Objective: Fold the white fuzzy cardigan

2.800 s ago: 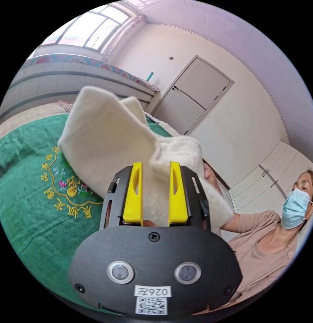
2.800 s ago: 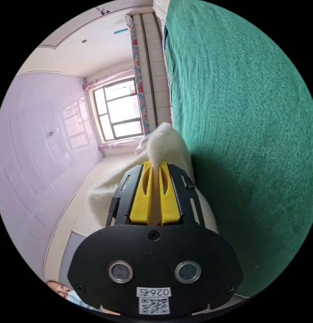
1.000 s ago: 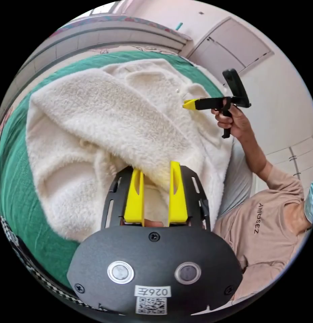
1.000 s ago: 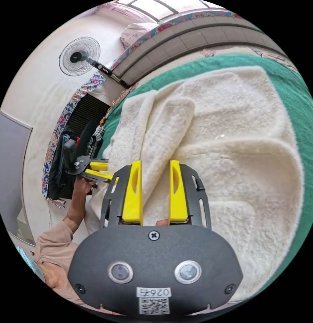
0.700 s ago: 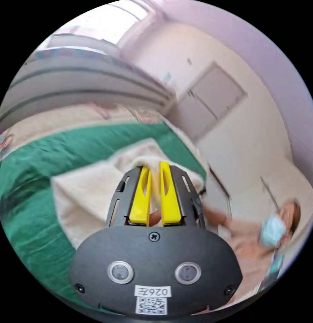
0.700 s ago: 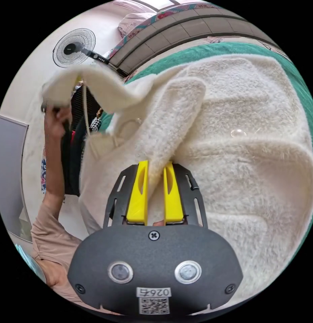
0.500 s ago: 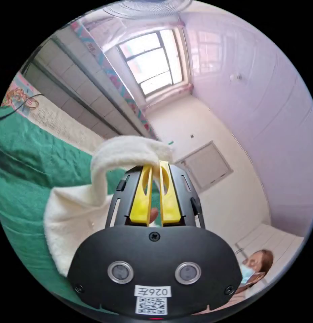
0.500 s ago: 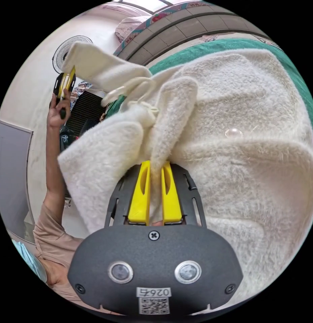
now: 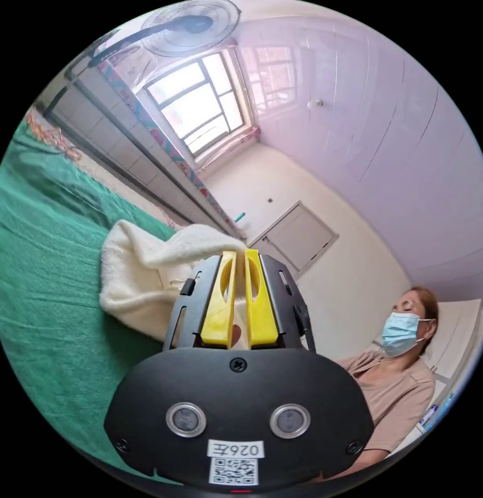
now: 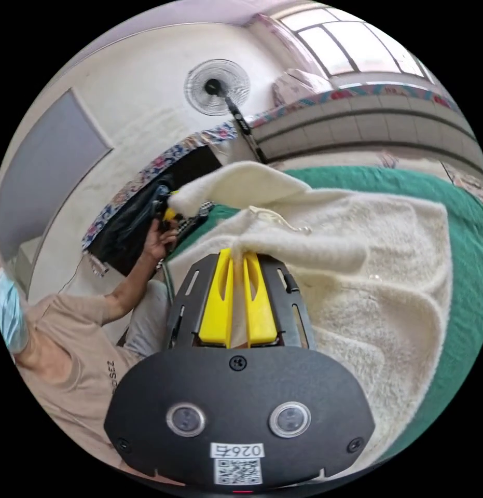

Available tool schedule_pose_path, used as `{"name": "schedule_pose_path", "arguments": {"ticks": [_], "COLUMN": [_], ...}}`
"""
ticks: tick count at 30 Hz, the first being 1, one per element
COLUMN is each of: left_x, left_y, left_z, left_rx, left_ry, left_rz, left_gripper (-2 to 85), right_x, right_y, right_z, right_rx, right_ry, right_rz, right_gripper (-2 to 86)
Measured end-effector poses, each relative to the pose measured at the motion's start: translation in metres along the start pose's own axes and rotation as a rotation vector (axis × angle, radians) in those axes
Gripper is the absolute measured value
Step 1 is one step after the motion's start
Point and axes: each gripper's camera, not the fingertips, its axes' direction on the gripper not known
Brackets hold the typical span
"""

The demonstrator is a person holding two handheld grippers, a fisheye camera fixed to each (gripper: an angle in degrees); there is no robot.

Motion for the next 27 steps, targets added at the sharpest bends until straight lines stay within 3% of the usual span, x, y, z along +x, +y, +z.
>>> {"name": "schedule_pose_path", "arguments": {"ticks": [2, 6, 8, 9, 10, 12, 15, 18, 23, 25, 27], "left_x": [-0.003, -0.014, 0.008, 0.014, 0.02, 0.026, 0.035, 0.033, 0.024, 0.03, 0.037], "left_y": [-0.04, -0.115, -0.171, -0.181, -0.196, -0.207, -0.193, -0.165, -0.117, -0.099, -0.079], "left_z": [0.017, 0.065, 0.105, 0.115, 0.134, 0.164, 0.194, 0.189, 0.113, 0.073, 0.034], "left_rx": [-0.072, -0.089, -0.134, -0.144, -0.153, -0.21, -0.309, -0.319, -0.273, -0.214, -0.148], "left_ry": [-0.056, 0.13, -0.001, -0.061, -0.149, -0.145, -0.104, -0.074, 0.068, 0.075, 0.084], "left_rz": [-0.02, -0.085, -0.008, 0.003, -0.005, -0.008, 0.037, 0.037, -0.02, -0.008, 0.005], "left_gripper": [3.0, 6.4, 13.6, 16.2, 25.1, 33.5, 31.4, 26.0, 19.1, 16.4, 14.3], "right_x": [-0.036, -0.092, -0.113, -0.13, -0.14, -0.172, -0.192, -0.161, -0.043, 0.01, 0.087], "right_y": [0.024, 0.077, 0.099, 0.115, 0.125, 0.174, 0.256, 0.3, 0.283, 0.267, 0.237], "right_z": [-0.015, 0.003, 0.033, 0.055, 0.067, 0.108, 0.125, 0.102, 0.009, -0.052, -0.158], "right_rx": [-0.041, -0.145, -0.258, -0.362, -0.424, -0.692, -1.014, -1.122, -1.012, -0.885, -0.576], "right_ry": [-0.092, -0.391, -0.507, -0.515, -0.493, -0.341, -0.202, -0.157, -0.109, -0.084, -0.091], "right_rz": [-0.081, -0.205, -0.251, -0.283, -0.304, -0.411, -0.621, -0.625, -0.456, -0.411, -0.382], "right_gripper": [-1.0, -1.0, -1.0, -1.1, -1.1, -1.0, -1.0, -1.0, -0.3, 0.3, 0.9]}}
